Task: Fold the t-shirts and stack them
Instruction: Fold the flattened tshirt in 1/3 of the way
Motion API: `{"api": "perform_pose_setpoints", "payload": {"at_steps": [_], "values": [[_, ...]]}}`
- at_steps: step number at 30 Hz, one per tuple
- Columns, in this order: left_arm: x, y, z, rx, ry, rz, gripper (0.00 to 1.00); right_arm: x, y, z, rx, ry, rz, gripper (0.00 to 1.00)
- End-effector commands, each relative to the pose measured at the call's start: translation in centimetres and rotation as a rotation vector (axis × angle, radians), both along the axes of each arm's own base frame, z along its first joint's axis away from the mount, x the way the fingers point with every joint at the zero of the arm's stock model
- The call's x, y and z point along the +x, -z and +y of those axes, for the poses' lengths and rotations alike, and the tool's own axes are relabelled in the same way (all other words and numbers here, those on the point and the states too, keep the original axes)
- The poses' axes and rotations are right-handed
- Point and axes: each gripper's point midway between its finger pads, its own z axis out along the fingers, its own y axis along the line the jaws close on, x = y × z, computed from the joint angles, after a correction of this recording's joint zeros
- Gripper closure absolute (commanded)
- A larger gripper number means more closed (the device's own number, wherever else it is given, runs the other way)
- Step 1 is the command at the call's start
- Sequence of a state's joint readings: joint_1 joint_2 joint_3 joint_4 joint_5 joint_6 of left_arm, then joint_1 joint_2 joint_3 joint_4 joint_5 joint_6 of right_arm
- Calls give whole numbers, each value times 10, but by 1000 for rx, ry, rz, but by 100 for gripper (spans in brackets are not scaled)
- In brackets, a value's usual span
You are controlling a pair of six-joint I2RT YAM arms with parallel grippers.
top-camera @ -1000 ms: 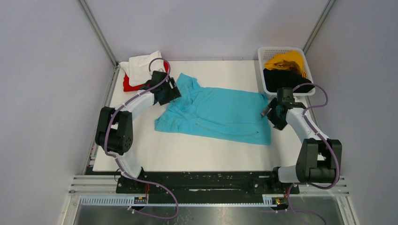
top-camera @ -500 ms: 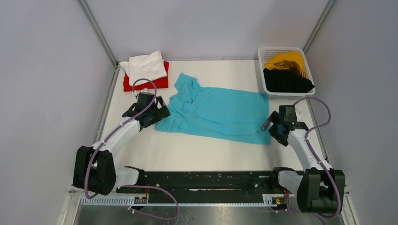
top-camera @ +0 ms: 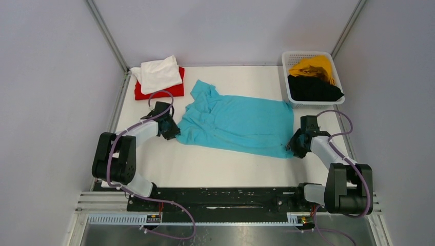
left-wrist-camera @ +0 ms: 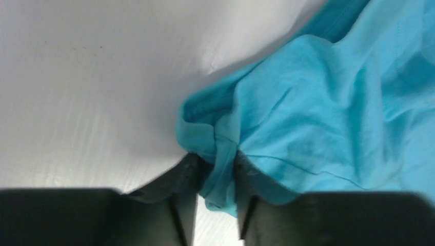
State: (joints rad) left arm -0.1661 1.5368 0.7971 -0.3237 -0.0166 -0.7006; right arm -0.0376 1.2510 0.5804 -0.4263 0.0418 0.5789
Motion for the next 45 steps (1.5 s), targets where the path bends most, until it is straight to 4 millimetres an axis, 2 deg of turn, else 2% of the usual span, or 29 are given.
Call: {"api": "perform_pose_setpoints", "payload": {"at_steps": [1, 2, 4, 7, 10, 16, 18, 22, 28, 30, 31, 32, 34, 36, 37, 38, 39, 40, 41, 42, 43, 45], "values": [[-1, -2, -6, -34, 25, 2, 89, 3, -1, 12, 66, -9, -16, 62], [-3, -4, -5, -25, 26, -3, 100, 3, -1, 13, 72, -11, -19, 73], [-9, -7, -1, -9, 26, -7, 100, -1, -1, 14, 78, -15, -12, 87], [-23, -10, 10, 30, -13, -10, 100, -18, 0, 10, 53, -11, 26, 97], [-46, -11, 19, 51, -45, 1, 100, -36, -4, 5, 22, -5, 52, 100], [-97, -15, 37, 47, -188, -21, 100, -66, -17, -1, -15, 20, 63, 100], [-108, -21, 44, 46, -248, -61, 100, -73, -19, -2, -21, 34, 59, 100], [-129, -26, 50, 16, -317, -118, 100, -78, -16, 9, 44, 41, 47, 99], [-141, -21, 49, -24, -371, -113, 100, -82, -16, 6, 26, 66, 53, 91], [-146, -18, 51, -23, -398, -105, 100, -81, -17, 5, 26, 76, 39, 82], [-148, -18, 52, -29, -418, -108, 100, -81, -17, 5, 24, 84, 33, 73], [-148, -20, 51, -48, -426, -133, 100, -81, -18, 4, 19, 92, 26, 68], [-150, -23, 49, -83, -445, -164, 100, -78, -21, 0, 1, 103, 4, 60], [-153, -27, 45, -113, -458, -195, 95, -74, -27, -2, -9, 100, -24, 57], [-154, -30, 46, -121, -474, -214, 94, -71, -32, -3, -16, 91, -41, 51], [-155, -33, 48, -122, -488, -233, 92, -67, -38, -5, -26, 82, -64, 41], [-158, -34, 50, -119, -502, -236, 89, -62, -44, -7, -38, 74, -92, 11], [-158, -39, 50, -125, -509, -255, 80, -57, -51, -9, -52, 62, -120, 2], [-156, -43, 49, -132, -503, -271, 58, -50, -58, -10, -62, 56, -156, 1], [-155, -49, 50, -132, -504, -286, 20, -43, -68, -11, -66, 48, -197, 0], [-152, -59, 52, -127, -500, -313, 3, -37, -75, -12, -70, 48, -236, 0], [-145, -81, 58, -98, -498, -365, 1, -25, -91, -15, -81, 69, -302, 1]]}}
